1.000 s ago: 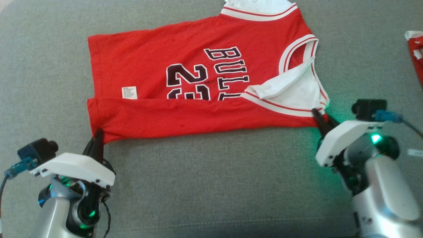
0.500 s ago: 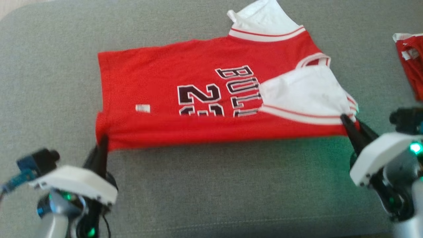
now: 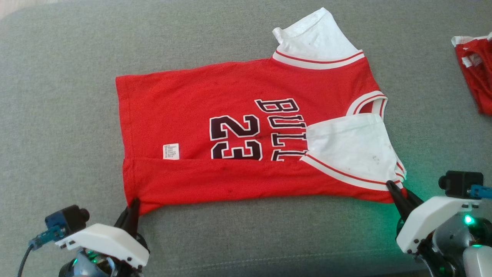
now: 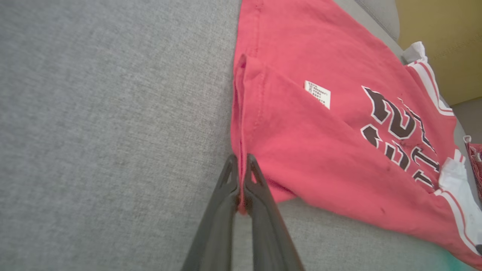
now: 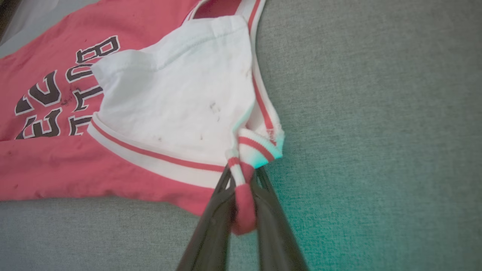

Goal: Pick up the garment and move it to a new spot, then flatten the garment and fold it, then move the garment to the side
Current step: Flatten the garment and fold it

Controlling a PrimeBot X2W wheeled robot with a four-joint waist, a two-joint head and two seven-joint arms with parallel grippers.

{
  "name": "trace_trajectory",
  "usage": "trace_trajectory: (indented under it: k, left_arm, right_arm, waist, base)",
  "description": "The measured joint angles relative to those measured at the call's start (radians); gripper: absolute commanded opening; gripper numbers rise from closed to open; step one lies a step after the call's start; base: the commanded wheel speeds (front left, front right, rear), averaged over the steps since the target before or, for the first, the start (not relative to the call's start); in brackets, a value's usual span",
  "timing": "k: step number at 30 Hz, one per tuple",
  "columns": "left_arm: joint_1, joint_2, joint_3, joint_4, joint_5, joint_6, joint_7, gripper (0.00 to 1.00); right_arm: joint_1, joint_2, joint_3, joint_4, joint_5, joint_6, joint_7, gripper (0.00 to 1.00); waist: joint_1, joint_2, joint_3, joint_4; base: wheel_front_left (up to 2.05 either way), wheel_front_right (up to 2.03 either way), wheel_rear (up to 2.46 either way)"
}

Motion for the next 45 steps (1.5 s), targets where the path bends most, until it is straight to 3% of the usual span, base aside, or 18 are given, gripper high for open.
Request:
trace_trajectory:
  k: [3,4,6,11,17,21,30,36,45]
  left_arm:
    - [0.0,0.0,0.001,0.015,0.0,0.0,-0.006,0.02]
    - [0.0,0.001,0.001,0.017,0.0,0.0,-0.006,0.22]
    - [-0.001,0.002,0.003,0.017,0.0,-0.003,-0.007,1.0]
    - [-0.001,0.017,0.03,0.005,0.001,-0.004,-0.026,1.0]
    - [-0.035,0.084,0.053,-0.053,0.04,0.002,-0.03,1.0]
    - [-0.152,0.145,0.037,-0.067,0.091,-0.002,0.016,1.0]
    - [-0.479,0.265,-0.033,0.007,0.189,-0.057,0.174,1.0]
    - [-0.603,0.303,-0.045,0.059,0.206,-0.071,0.253,1.0]
    - [-0.66,0.325,-0.061,0.082,0.214,-0.086,0.296,1.0]
  right_arm:
    - [0.0,0.005,-0.001,0.011,0.0,0.0,-0.02,0.04]
    - [0.0,0.005,-0.001,0.014,-0.001,0.0,-0.024,0.28]
    - [0.0,0.005,-0.005,0.017,-0.002,0.0,-0.033,0.97]
    - [0.001,0.004,-0.019,0.005,-0.003,0.0,-0.061,1.0]
    - [-0.008,-0.001,-0.034,-0.067,-0.022,0.0,-0.105,1.0]
    - [-0.081,-0.012,-0.008,-0.101,-0.037,0.0,-0.111,1.0]
    - [-0.321,-0.067,0.139,-0.102,-0.046,0.0,-0.13,1.0]
    - [-0.428,-0.086,0.218,-0.07,-0.044,0.0,-0.154,1.0]
    - [-0.479,-0.101,0.25,-0.034,-0.035,0.0,-0.182,1.0]
  waist:
    - [0.0,0.0,0.0,-0.003]
    - [0.0,0.0,0.001,-0.004]
    - [0.0,0.0,0.002,-0.006]
    - [0.0,0.0,0.006,-0.01]
    - [0.0,0.0,0.025,-0.017]
    - [0.0,0.0,0.05,-0.021]
    - [0.0,0.0,0.171,-0.035]
    - [0.0002,-0.0001,0.264,-0.049]
    - [0.0002,-0.0001,0.327,-0.064]
  base:
    - [0.0,0.0,0.0]
    - [0.0,0.0,0.0]
    - [0.0,0.0,0.0]
    - [0.0,0.0,0.0]
    - [0.0,0.0,0.0]
    - [0.0,0.0,0.0]
    - [0.0,0.0,0.0]
    - [0.0,0.0,0.0]
    - [0.0,0.0,0.0]
